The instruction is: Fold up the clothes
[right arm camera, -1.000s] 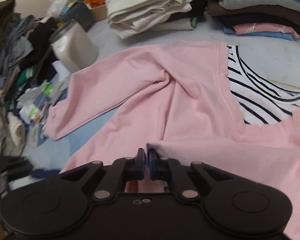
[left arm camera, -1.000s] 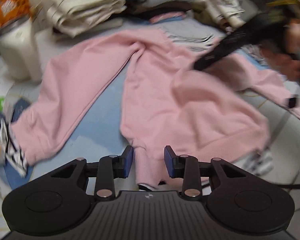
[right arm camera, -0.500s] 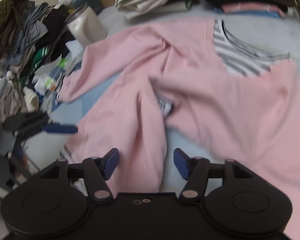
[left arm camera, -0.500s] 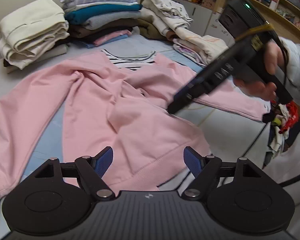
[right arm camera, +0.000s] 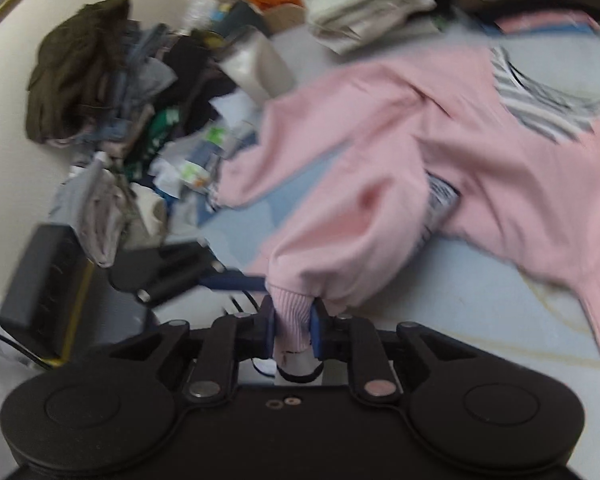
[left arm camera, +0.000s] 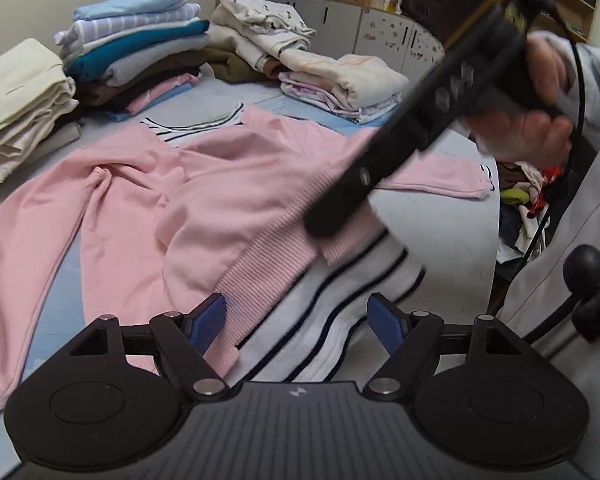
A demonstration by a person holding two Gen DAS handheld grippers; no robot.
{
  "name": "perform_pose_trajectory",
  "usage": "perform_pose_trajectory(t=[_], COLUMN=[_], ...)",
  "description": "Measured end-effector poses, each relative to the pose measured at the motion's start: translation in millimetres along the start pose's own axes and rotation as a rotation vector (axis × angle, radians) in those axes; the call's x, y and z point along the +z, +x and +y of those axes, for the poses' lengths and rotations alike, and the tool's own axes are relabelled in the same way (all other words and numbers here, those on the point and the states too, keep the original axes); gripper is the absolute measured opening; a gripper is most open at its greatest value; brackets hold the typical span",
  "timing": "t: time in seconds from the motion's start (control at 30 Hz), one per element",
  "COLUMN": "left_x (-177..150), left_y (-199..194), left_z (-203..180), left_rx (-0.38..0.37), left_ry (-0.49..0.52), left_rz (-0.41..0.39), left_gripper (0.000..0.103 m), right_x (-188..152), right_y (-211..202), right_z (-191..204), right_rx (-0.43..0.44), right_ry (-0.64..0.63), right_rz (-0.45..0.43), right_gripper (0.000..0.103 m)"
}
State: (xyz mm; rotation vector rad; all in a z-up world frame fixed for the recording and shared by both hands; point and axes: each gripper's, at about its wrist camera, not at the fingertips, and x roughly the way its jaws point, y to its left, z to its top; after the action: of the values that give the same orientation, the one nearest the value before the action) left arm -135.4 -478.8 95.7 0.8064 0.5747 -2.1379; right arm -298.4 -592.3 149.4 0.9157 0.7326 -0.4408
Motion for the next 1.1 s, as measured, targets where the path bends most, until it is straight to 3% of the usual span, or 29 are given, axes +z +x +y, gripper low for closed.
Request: perform_pose_trajectory(t=[0.17, 0.3, 0.43, 0.53, 0.67, 0.83, 0.97, 1.1], left_x=[-8, -11, -18, -27, -35, -43, -51, -57], left_y=[-24, -22, -7, -4, -9, -11, -12, -4], left_z=[24, 45, 75, 90, 96, 89, 74, 63], left_rx=[0.097, 0.217, 0.328, 0.370, 0.364, 0.333, 0.289, 0.291], left_ry=[-0.066, -0.080, -0.173, -0.225, -0.252, -0.268, -0.263, -0.233], left_rz=[-0.037, -0.023, 0.018, 0.035, 0.025, 0.019, 0.041, 0.077], left_gripper=[0.077, 0.077, 0.077, 0.077, 0.077, 0.077, 0.077, 0.077], right_x=[63, 91, 92, 83, 59, 21, 2, 3], right_y=[36, 99, 141, 126, 79, 80, 106, 106], right_z=[21, 17, 4, 8, 24, 34, 37, 27], right_rx=[0.003, -0.086, -0.159, -0.144, -0.123, -0.191, -0.259, -0.295], right_ry=[-0.052, -0.048, -0.025, -0.030, -0.114, -0.204, -0.188, -0.090], right_rz=[0.000, 0.038, 0.096, 0.103, 0.089, 0.146, 0.151, 0.094], right_gripper=[0.103, 0.103, 0.103, 0.103, 0.103, 0.103, 0.103, 0.103])
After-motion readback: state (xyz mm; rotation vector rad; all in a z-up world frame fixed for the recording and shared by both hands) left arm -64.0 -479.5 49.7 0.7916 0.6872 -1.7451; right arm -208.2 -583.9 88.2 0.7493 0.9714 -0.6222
